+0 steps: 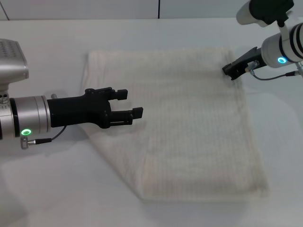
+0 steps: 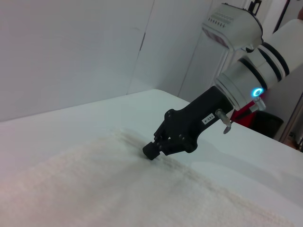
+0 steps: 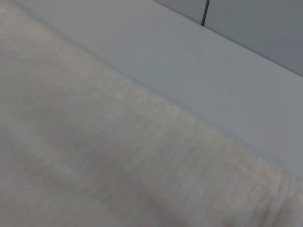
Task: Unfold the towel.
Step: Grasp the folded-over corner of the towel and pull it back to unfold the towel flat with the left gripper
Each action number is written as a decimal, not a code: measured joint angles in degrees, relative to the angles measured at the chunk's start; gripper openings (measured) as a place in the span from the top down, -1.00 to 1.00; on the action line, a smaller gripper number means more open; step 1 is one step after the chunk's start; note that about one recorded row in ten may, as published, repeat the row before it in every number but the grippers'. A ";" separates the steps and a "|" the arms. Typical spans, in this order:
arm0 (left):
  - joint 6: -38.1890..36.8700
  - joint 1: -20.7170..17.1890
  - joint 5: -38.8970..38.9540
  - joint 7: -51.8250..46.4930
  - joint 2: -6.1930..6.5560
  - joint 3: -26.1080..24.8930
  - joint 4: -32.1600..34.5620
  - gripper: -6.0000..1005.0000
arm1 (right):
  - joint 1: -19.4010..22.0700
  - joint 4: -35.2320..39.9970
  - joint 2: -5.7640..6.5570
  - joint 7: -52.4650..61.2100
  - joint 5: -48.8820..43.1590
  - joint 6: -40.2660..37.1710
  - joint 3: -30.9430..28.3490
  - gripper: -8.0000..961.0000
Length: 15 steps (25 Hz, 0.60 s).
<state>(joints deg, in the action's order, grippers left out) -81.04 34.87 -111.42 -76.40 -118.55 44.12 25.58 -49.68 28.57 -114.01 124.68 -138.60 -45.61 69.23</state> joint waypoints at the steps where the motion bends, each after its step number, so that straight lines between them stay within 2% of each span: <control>1: 0.00 -0.01 0.00 -0.01 -0.01 0.00 0.00 -0.52 | -0.02 -0.15 -0.03 -0.01 0.00 0.03 0.03 0.99; 15: 0.53 0.62 0.16 0.43 -0.22 0.33 -0.52 -0.52 | -0.06 -1.08 -0.41 -0.14 -0.51 0.75 0.03 0.99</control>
<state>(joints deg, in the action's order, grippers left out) -80.51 35.49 -111.26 -75.97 -118.77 44.45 25.06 -49.73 27.49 -114.43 124.54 -139.11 -44.87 69.26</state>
